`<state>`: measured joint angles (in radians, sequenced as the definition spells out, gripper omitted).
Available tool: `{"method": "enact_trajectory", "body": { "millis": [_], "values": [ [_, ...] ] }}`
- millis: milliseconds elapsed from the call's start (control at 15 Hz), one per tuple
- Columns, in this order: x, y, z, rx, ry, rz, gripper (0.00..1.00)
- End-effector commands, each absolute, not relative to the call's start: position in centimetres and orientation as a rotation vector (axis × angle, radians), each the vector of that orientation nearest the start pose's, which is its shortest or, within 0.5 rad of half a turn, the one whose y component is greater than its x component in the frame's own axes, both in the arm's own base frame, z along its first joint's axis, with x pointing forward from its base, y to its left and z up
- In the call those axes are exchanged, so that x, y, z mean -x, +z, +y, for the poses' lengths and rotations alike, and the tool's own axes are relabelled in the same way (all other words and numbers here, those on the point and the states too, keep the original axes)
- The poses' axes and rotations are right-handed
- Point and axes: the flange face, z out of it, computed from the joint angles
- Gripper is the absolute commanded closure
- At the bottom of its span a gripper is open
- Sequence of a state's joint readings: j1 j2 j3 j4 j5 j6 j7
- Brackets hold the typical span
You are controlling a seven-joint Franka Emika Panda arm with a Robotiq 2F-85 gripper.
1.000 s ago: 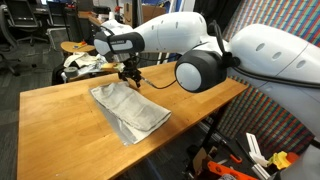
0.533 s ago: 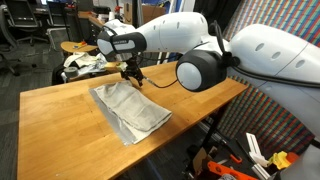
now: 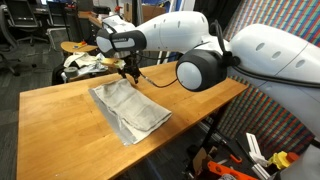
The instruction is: Fold the towel on the table.
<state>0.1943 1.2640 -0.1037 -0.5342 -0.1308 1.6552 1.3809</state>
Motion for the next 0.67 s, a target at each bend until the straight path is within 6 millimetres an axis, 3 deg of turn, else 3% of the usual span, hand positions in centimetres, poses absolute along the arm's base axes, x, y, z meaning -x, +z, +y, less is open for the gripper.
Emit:
{"method": "enact_trajectory", "body": {
  "millis": [0, 267, 600],
  "values": [
    [-80.2, 25.7, 10.1, 2.698, -0.198, 1.817, 0.0],
    [-81.4, 28.1, 9.5, 2.654, -0.275, 1.678, 0.0],
    [-81.3, 28.3, 6.8, 2.729, -0.239, 1.604, 0.0]
  ]
}}
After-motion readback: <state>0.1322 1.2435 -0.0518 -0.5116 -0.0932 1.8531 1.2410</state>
